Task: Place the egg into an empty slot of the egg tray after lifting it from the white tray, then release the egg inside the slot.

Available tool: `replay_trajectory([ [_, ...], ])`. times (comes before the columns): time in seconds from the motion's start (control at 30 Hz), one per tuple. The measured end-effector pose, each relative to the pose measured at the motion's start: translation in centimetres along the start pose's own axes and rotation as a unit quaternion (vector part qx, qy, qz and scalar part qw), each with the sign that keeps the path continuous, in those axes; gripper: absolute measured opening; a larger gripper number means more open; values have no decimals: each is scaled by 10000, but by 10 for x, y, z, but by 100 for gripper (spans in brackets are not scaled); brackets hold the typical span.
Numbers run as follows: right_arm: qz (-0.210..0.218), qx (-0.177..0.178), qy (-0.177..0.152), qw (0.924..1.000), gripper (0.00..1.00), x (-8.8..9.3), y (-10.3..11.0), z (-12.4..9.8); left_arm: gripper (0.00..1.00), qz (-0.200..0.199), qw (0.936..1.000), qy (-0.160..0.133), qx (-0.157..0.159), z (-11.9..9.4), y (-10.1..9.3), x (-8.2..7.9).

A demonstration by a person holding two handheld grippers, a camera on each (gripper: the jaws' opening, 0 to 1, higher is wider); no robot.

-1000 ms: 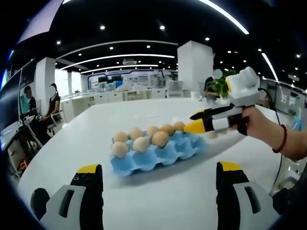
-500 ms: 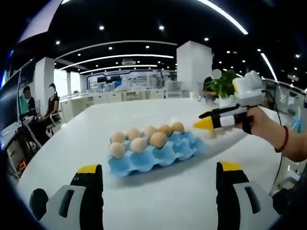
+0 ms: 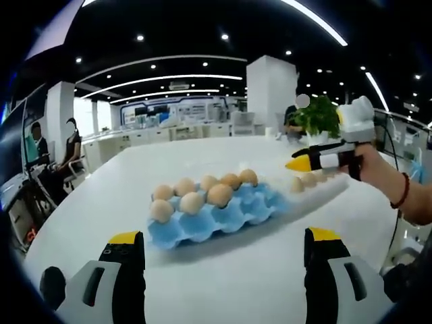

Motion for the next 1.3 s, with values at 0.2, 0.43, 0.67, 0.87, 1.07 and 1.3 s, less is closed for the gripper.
replay_trajectory([
  [0.2,55,184,23,9998,46,3,-14,-10,100,10,10000,17,-18,2,0,-1],
  [0.43,53,314,41,9995,46,7,-24,-17,100,37,10000,34,31,6,-3,-2],
  [0.67,120,436,43,9990,46,10,-36,-26,100,56,10000,32,75,7,-5,-3],
  [0.87,220,617,41,9978,46,18,-51,-35,100,68,9999,52,86,9,-5,-4],
  [1.07,348,829,44,9959,46,25,-68,-45,100,101,9999,55,82,11,-5,-6],
  [1.3,443,1101,1,9929,46,30,-85,-53,100,105,9999,73,109,15,-8,-6],
])
Point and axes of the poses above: the point that each gripper's makers call its tool centre point, and the gripper's own axes: z roughly forward along the fingers, y roughly to its left, x roughly out of its underside, the point moved 10 cm from there along -z, roughly backward along the fingers, and after that the axes turned 1 degree about -y, right-handed, at the moved point
